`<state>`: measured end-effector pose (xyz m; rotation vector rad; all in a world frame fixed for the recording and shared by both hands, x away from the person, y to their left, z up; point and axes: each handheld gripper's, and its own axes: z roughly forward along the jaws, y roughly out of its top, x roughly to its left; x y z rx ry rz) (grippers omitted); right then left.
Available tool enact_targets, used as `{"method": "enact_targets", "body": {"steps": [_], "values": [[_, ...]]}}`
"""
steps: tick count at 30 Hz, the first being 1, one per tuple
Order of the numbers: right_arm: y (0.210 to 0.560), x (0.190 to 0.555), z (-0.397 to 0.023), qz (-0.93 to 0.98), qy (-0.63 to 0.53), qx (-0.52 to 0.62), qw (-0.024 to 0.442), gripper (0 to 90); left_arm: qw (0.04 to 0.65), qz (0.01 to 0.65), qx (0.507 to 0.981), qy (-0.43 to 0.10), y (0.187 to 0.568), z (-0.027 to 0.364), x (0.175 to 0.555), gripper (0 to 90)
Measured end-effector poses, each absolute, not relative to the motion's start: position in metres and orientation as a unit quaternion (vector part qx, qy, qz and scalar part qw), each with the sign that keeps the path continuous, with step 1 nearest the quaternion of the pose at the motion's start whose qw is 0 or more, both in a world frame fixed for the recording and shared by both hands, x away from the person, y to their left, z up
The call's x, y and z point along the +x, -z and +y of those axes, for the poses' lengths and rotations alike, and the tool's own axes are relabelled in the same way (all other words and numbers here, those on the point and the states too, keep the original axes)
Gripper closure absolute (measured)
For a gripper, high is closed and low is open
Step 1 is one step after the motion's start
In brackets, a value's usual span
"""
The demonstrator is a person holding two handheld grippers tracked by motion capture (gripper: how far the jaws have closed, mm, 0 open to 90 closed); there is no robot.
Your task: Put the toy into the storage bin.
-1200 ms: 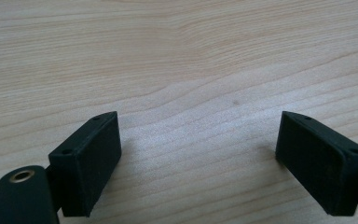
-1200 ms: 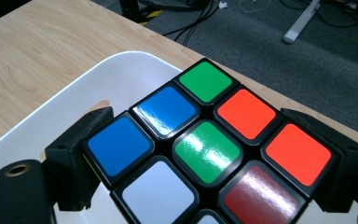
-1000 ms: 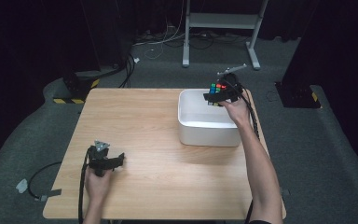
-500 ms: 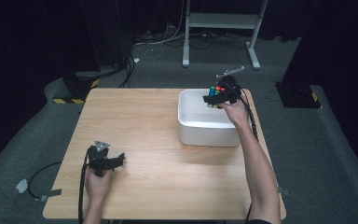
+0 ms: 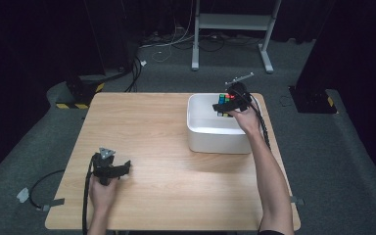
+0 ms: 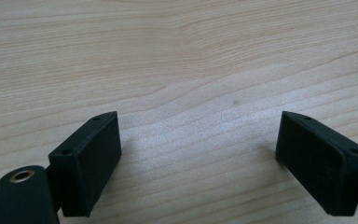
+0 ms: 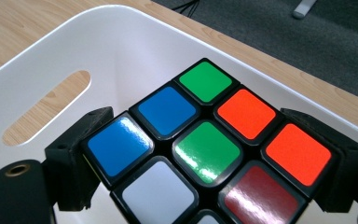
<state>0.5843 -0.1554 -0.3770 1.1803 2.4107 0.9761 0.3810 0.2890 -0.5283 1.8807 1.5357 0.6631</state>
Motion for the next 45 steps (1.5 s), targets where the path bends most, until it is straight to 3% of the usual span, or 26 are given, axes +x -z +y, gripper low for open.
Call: {"method": "enact_targets", "body": {"steps": [45], "values": [[0.376, 0.574, -0.147, 0.842, -0.324, 0.408, 0.143, 13.4, 0.307, 0.581, 0.711, -0.251, 0.528, 0.289, 0.381, 14.3]]}}
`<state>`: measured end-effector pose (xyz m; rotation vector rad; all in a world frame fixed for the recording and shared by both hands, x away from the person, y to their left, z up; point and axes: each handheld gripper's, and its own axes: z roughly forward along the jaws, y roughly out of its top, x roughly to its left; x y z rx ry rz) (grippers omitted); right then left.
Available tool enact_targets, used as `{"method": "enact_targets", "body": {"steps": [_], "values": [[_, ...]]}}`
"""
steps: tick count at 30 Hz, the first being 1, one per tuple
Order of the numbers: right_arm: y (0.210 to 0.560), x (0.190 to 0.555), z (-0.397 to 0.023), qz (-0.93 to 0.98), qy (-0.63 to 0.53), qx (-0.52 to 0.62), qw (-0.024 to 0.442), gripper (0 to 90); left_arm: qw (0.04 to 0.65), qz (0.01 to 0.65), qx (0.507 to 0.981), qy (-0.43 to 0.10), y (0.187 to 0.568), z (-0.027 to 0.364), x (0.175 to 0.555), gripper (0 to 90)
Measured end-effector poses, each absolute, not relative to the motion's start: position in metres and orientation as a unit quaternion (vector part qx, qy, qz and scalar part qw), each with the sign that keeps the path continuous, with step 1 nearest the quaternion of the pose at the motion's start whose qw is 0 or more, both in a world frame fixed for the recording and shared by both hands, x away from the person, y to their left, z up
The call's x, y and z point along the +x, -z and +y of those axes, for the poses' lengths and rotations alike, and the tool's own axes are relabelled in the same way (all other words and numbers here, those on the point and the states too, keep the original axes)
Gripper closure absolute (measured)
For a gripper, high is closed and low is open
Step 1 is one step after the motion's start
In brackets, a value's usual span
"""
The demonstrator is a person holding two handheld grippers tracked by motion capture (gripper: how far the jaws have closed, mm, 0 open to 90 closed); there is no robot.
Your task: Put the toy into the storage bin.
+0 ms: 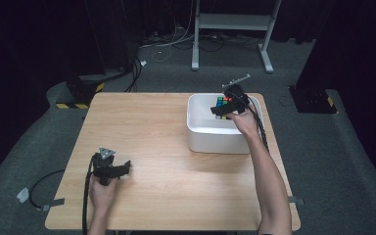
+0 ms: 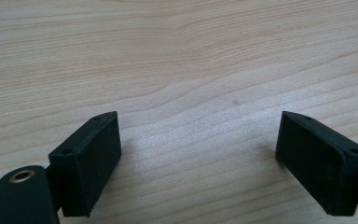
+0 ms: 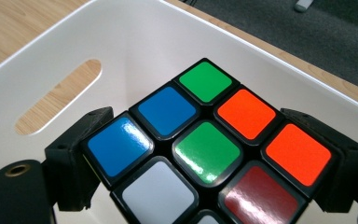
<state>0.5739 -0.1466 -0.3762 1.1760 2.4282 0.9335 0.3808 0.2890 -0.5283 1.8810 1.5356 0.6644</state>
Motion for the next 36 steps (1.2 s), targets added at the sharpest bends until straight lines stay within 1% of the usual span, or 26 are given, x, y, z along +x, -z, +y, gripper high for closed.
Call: {"method": "enact_targets", "body": {"steps": [36], "values": [[0.371, 0.551, -0.147, 0.845, -0.334, 0.393, 0.142, 13.4, 0.309, 0.582, 0.71, -0.251, 0.528, 0.289, 0.381, 14.4]]}}
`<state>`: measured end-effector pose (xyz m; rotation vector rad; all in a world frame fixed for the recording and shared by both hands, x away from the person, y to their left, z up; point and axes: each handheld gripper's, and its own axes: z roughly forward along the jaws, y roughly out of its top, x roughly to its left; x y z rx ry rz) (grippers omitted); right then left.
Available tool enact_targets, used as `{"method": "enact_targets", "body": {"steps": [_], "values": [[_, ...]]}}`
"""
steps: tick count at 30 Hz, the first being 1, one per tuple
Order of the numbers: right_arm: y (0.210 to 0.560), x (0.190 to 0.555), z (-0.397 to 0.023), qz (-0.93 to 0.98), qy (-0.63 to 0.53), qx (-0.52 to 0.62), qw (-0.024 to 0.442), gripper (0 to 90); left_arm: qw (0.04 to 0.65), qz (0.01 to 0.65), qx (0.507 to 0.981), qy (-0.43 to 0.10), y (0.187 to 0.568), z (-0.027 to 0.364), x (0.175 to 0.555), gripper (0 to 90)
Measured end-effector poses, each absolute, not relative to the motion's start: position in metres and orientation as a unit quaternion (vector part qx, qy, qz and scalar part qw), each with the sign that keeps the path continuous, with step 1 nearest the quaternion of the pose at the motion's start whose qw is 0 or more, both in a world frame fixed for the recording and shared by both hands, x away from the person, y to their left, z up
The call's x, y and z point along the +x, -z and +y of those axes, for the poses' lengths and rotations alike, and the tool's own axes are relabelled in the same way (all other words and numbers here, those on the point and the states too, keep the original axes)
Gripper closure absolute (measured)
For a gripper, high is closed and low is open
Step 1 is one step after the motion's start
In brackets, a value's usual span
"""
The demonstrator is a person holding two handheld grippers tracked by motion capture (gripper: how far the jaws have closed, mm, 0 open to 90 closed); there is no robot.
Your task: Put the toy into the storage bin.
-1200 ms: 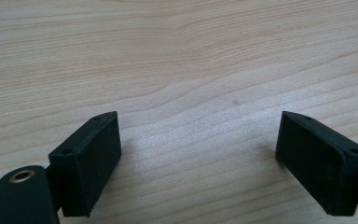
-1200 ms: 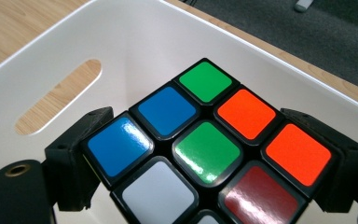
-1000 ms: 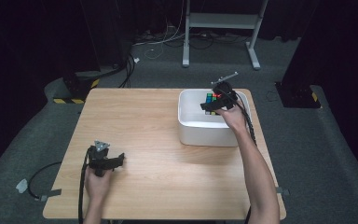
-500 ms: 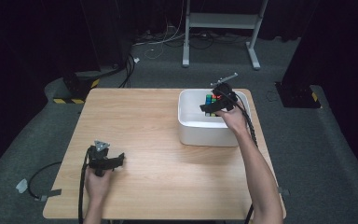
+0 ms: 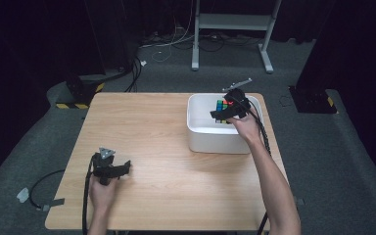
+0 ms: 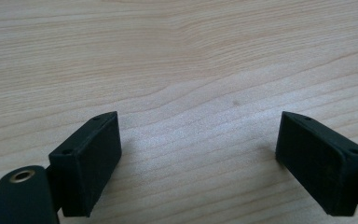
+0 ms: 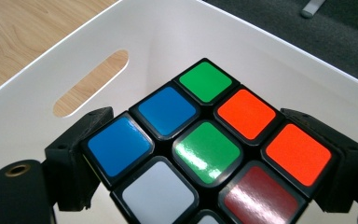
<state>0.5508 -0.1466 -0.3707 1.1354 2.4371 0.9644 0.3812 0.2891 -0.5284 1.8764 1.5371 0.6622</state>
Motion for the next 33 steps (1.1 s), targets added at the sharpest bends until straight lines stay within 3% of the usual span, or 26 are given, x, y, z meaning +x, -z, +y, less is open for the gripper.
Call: {"method": "enact_targets", "body": {"steps": [33], "values": [[0.365, 0.53, -0.153, 0.835, -0.355, 0.395, 0.14, 13.4, 0.308, 0.58, 0.711, -0.251, 0.528, 0.289, 0.381, 14.4]]}}
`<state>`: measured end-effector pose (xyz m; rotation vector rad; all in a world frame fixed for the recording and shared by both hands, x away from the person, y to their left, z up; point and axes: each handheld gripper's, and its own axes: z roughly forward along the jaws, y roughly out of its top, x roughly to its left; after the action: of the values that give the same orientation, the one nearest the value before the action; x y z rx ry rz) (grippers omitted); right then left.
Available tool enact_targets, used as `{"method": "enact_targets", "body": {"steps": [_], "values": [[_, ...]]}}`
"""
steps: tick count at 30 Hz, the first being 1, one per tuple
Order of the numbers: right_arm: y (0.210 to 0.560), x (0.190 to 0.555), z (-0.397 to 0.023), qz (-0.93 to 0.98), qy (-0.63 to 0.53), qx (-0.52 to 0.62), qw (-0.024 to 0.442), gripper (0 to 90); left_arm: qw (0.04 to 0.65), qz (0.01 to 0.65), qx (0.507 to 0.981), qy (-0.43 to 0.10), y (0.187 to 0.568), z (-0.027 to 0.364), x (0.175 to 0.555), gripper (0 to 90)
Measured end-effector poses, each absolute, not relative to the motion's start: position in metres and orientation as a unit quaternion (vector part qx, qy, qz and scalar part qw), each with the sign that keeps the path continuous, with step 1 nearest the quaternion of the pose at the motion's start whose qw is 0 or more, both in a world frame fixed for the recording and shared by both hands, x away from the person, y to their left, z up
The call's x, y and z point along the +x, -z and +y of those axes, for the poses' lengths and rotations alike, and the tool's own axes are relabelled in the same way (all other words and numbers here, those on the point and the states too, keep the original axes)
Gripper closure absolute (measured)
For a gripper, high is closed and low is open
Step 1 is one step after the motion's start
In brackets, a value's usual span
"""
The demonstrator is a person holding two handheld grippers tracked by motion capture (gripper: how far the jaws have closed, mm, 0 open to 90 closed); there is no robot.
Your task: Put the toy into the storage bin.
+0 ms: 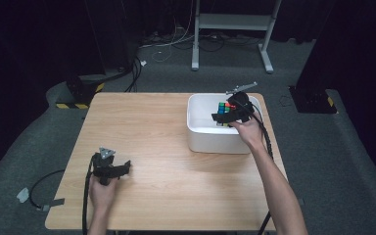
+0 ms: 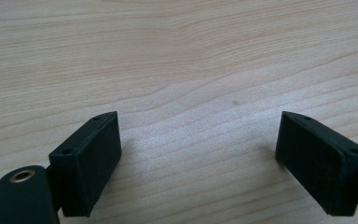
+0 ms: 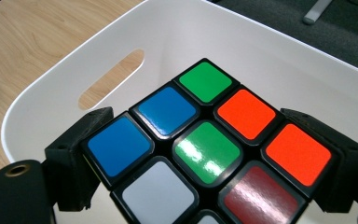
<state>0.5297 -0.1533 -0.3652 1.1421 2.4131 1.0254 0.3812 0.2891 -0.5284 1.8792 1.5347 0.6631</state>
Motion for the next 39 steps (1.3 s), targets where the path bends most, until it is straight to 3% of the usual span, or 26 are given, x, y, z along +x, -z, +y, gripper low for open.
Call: {"method": "enact_targets", "body": {"steps": [39], "values": [[0.365, 0.504, -0.157, 0.836, -0.363, 0.385, 0.145, 13.3, 0.308, 0.58, 0.711, -0.25, 0.528, 0.289, 0.381, 14.4]]}}
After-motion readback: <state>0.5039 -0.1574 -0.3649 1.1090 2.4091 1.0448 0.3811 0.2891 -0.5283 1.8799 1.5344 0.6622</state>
